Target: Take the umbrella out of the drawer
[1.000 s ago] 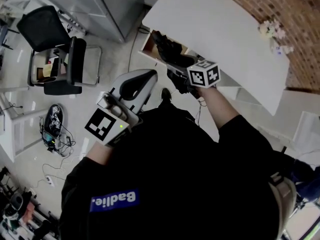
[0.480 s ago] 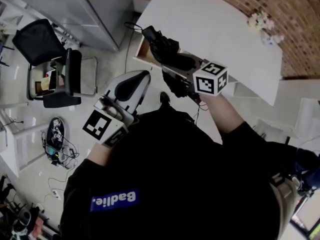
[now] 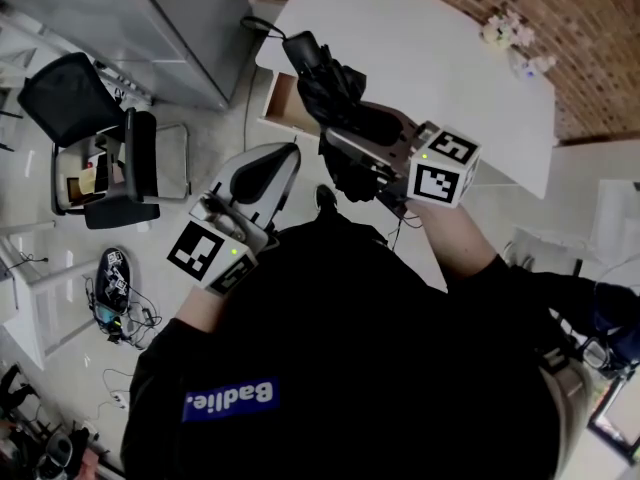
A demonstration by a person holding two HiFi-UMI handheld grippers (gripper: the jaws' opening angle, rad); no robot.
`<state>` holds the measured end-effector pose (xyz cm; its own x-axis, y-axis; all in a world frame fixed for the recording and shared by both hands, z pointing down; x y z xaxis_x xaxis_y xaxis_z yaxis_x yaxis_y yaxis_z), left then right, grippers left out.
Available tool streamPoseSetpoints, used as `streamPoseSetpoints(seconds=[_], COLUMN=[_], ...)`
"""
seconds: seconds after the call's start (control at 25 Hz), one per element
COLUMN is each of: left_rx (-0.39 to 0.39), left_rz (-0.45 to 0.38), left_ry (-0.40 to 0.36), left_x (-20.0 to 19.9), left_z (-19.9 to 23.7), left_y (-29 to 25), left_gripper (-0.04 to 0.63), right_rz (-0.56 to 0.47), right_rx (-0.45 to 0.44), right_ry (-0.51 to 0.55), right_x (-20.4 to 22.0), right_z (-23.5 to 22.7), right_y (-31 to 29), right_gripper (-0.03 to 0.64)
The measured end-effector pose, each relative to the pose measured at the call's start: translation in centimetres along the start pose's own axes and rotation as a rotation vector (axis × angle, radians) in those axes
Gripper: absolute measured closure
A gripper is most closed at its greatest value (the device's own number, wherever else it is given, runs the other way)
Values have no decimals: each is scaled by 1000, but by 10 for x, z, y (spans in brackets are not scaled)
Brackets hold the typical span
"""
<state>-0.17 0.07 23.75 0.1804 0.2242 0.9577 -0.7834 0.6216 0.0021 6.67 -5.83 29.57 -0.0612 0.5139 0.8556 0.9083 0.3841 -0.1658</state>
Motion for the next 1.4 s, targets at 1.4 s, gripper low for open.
streamPoseSetpoints(seconds=[1.4], left_rx=[-9], left_rz=[40], left_ry=[-6], left_x=[9], left_z=[6], left_y=[-4], left_gripper=[594], right_rz=[-55], right_rx=[-47], right_ry=[60], right_x=[-29], right_z=[25], right_y=[6], right_gripper=[368])
Point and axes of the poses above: the fingertips, and each gripper's own axes: y backward along the fingers, z to its left, x out of its underside, the point moved 1 cm from there along y, backward along the fingers, and after that the axes turned 2 degrees about z, right-handed, at the moved point
